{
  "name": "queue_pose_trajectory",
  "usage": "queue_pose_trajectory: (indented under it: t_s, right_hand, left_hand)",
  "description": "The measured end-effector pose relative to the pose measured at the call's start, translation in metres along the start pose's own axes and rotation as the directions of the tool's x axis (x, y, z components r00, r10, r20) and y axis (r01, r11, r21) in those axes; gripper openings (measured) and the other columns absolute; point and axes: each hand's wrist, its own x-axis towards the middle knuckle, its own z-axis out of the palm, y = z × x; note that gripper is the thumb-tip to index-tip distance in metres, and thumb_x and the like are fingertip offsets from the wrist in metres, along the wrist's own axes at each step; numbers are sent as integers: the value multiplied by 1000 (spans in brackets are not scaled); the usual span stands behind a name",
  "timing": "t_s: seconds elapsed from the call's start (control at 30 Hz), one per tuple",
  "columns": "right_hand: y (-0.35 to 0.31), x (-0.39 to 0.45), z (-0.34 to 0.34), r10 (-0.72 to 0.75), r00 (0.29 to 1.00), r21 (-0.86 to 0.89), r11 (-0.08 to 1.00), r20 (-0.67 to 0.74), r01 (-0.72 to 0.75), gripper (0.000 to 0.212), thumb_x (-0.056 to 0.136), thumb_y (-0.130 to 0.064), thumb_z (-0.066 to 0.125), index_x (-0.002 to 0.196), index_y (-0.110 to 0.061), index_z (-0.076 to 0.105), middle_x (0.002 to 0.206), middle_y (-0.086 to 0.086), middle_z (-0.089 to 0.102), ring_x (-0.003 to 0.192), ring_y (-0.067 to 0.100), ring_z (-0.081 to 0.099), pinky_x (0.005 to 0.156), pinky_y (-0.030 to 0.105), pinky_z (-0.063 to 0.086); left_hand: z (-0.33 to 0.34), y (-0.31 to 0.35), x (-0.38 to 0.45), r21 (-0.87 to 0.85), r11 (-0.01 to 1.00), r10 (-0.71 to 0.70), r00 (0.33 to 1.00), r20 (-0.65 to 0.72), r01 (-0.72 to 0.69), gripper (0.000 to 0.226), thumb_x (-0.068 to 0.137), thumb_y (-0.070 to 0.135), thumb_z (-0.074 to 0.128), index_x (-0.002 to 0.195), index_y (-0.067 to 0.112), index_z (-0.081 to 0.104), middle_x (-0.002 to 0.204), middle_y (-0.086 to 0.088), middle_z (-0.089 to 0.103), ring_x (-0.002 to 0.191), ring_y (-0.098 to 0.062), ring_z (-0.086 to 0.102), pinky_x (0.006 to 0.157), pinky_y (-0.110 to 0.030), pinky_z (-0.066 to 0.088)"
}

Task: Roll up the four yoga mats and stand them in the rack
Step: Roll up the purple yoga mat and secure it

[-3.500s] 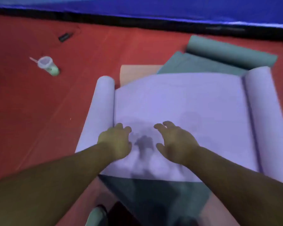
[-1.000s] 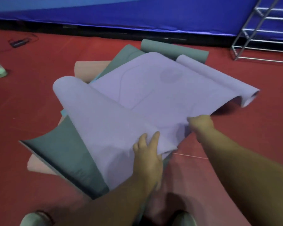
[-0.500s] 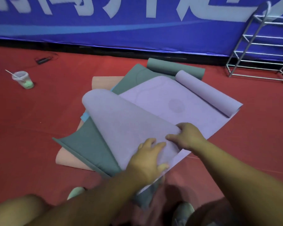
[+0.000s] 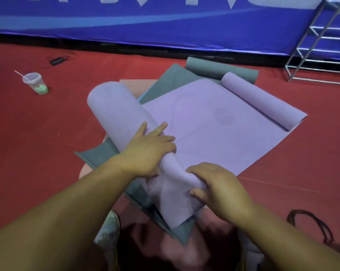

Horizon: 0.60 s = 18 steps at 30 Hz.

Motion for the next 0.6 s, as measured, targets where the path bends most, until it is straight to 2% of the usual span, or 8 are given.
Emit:
queue_pose_trajectory:
  t_s: [0.07, 0.1, 0.17, 0.27, 0.37, 0.43, 0.5, 0.6]
  right_hand:
    - [1, -12, 19, 220, 969, 227, 955, -108, -191, 68, 71, -28, 84, 131, -34, 54, 122, -19, 55, 108, 3, 52, 91, 25, 45]
    - [4, -18, 29, 392, 912, 388, 864, -120, -321, 84, 68, -23, 88, 140, -32, 46, 129, -17, 50, 112, 1, 51, 94, 22, 44]
    - [11, -27, 51, 610, 791, 653, 585, 36, -481, 96, 64, -20, 94, 143, -32, 40, 135, -9, 51, 107, -1, 58, 90, 21, 49]
    - [15, -32, 69, 589, 749, 683, 414, 303, -602, 80, 57, -40, 94, 125, -39, 50, 126, 0, 62, 96, 8, 68, 81, 35, 58]
    - [20, -19, 74, 577, 672, 765, 122, 464, -632, 60, 81, -9, 82, 123, -29, 46, 103, 11, 70, 60, 21, 68, 48, 30, 52]
    - [26, -5, 75, 588, 610, 784, -69, 531, -616, 48, 87, 5, 71, 120, -22, 48, 99, 13, 70, 62, 29, 69, 47, 31, 56]
    - [36, 5, 78, 605, 579, 787, -136, 547, -602, 36, 89, 6, 67, 117, -14, 55, 97, 12, 68, 71, 33, 64, 52, 34, 60]
    - [51, 19, 77, 661, 572, 817, -110, 486, -567, 24, 90, 6, 65, 113, 0, 62, 86, 18, 65, 65, 30, 57, 53, 37, 57]
  left_hand:
    - [13, 1, 3, -21, 1000, -19, 1000, 3, 20, 43, 66, 39, 80, 105, 33, 62, 117, 10, 64, 131, -18, 50, 111, -42, 26]
    - [18, 0, 4, -29, 998, -48, 998, -32, 47, 39, 64, 45, 81, 93, 31, 61, 101, 8, 67, 111, -18, 59, 101, -37, 32]
    - [23, -3, 7, -50, 991, -131, 983, -132, 125, 41, 63, 55, 81, 82, 29, 56, 88, 5, 69, 91, -21, 62, 84, -33, 34]
    - [22, -3, 13, -67, 970, -242, 937, -252, 232, 45, 69, 63, 76, 85, 25, 57, 81, 4, 67, 82, -23, 62, 77, -33, 27]
    - [23, 8, 17, -45, 954, -300, 929, -218, 297, 48, 74, 68, 69, 91, 26, 55, 81, 4, 66, 81, -23, 60, 80, -35, 29]
    - [25, 16, 20, -7, 945, -323, 926, -196, 328, 49, 78, 71, 64, 97, 27, 55, 87, 2, 68, 84, -25, 61, 80, -37, 28]
    - [25, 21, 22, 6, 941, -330, 924, -192, 337, 50, 80, 72, 61, 101, 27, 55, 92, 0, 70, 89, -26, 63, 81, -37, 29]
    - [22, 21, 22, -33, 941, -335, 915, -225, 337, 48, 82, 72, 60, 97, 27, 53, 91, 0, 71, 88, -27, 63, 85, -37, 33]
